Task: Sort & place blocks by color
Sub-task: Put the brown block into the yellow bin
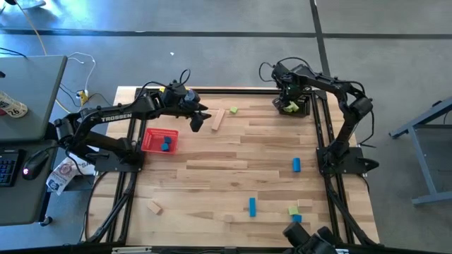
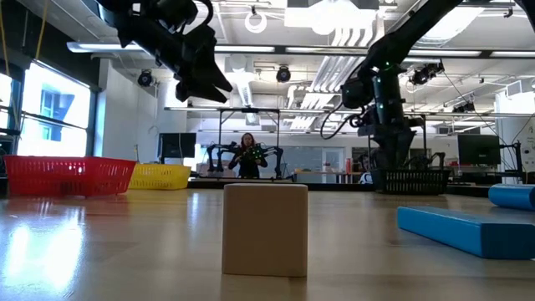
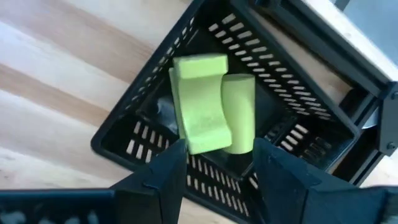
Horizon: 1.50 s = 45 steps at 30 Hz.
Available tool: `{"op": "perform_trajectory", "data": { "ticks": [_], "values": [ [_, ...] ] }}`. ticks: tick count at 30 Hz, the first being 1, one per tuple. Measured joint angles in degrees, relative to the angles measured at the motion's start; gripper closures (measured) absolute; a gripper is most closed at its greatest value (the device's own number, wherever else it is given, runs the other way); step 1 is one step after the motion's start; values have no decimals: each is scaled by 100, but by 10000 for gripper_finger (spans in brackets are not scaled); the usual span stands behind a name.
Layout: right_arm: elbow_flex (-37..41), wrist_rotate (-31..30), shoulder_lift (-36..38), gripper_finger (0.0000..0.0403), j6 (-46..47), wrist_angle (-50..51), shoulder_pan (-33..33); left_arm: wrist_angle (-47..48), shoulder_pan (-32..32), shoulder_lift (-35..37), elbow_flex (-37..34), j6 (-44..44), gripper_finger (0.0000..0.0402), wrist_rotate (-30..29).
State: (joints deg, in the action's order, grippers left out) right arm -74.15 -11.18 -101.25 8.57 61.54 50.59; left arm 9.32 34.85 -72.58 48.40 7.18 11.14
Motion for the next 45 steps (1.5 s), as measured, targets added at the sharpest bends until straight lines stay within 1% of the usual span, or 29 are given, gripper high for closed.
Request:
{"op": "perform_trajectory", "data": {
  "ticks": [4, 8, 11, 17, 21, 26, 28, 35, 38, 45],
  "values": [
    [0, 35, 94, 232, 108, 82, -17, -110, 0, 0, 2, 37, 180, -64],
    [0, -71, 384, 232, 194, 39, -93, -377, -4, 2, 2, 338, 166, -753],
    [0, -136, 641, 231, 329, -82, -197, -535, 0, 2, 2, 376, 166, -1147],
    [0, -196, 1080, 231, 658, -359, -484, -664, -4, 2, 18, 465, 172, -1705],
    [0, -264, 1248, 231, 777, -513, -744, -607, 0, 2, 216, 467, 174, -2042],
    [0, -273, 1296, 231, 794, -659, -993, -396, 0, -11, 556, 487, 174, -2103],
    [0, -275, 1296, 231, 794, -674, -1056, -347, -4, -140, 702, 497, 174, -2102],
    [0, -278, 1296, 231, 812, -704, -1139, 312, -4, -1087, 1293, 621, 174, -2087],
    [0, -276, 1296, 231, 812, -702, -1163, 338, -64, -1461, 1353, 849, 174, -2083],
    [0, -273, 1296, 231, 811, -701, -1176, 394, -177, -2095, 1355, 1325, 174, -2077]
  ]
}}
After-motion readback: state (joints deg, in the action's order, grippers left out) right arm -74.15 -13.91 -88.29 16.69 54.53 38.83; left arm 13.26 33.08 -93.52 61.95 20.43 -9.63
